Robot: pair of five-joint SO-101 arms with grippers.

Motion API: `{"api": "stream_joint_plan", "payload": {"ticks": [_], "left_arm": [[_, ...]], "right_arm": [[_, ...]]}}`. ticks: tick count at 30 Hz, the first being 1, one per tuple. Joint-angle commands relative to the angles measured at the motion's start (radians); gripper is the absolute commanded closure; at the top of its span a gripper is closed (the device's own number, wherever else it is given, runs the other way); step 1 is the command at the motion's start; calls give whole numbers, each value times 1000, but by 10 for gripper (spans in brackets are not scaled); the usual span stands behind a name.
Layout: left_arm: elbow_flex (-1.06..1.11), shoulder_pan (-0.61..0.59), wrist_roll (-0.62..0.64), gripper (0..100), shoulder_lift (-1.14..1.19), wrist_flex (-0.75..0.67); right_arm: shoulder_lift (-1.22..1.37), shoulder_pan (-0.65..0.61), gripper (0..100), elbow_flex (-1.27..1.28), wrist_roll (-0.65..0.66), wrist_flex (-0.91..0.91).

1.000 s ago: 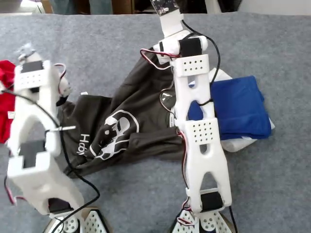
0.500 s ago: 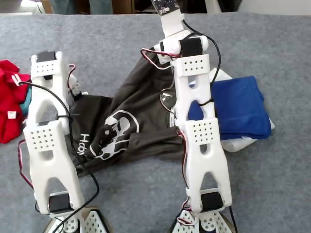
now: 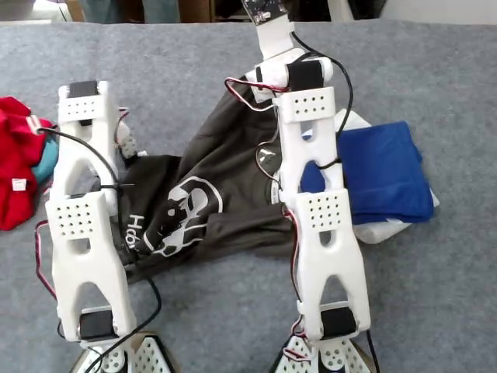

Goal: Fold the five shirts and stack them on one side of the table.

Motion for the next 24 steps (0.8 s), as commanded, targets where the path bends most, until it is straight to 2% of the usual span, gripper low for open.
{"api": "stream_joint_plan", "payload": {"ticks": [1, 4, 8, 15, 18, 24], "left_arm": [[51, 7, -12, 959, 12, -12], [-2, -35, -12, 968, 11, -25], [-197, -88, -25, 970, 11, 5], [-573, -102, -18, 971, 6, 35], [-697, -101, 23, 971, 9, 32], [-707, -114, 32, 960, 166, -91]], "right_arm": [[-41, 5, 980, -39, 6, -14], [-41, 6, 980, -39, 6, -14], [-41, 6, 980, -39, 6, -14], [-41, 6, 980, -39, 6, -15], [-41, 6, 980, -39, 6, -17], [-39, 6, 980, -38, 6, -18]]}}
